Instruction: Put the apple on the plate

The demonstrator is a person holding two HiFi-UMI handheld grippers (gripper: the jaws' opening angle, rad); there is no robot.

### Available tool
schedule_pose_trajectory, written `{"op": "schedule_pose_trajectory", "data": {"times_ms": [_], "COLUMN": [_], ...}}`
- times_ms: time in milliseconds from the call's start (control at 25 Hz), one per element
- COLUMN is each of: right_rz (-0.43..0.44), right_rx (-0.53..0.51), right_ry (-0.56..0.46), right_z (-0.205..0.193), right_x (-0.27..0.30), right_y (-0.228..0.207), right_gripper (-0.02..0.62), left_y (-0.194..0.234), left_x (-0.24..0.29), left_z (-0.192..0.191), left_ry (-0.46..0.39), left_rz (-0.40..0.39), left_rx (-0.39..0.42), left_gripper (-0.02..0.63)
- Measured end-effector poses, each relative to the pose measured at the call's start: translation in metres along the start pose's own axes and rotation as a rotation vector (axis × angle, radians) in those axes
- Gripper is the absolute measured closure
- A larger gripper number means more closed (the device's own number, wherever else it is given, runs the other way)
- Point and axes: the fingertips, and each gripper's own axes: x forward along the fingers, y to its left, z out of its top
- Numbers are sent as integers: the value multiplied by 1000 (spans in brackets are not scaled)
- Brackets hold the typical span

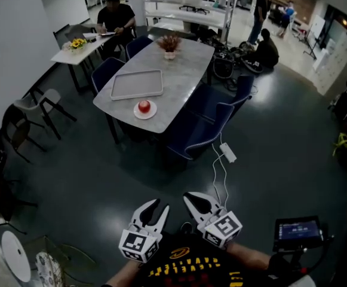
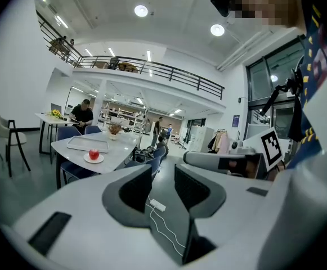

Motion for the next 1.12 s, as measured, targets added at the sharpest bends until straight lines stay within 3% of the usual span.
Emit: {"op": "schedule_pose_trajectory", "data": {"times_ms": [520,1120], "right_rz": [-13,-91], "right_rx": [36,32], "right_ry": [14,64], "right_z": [1,20], "right_x": [32,166], "right_y": [-42,-70], "right_gripper": [588,588], "left_y": [26,155], "left_x": [46,98], "left_z": [7,53], "left_ry": [31,27], "left_rz": [-20,-102], "left_rx": [-17,-55], "left_gripper": [477,477]}}
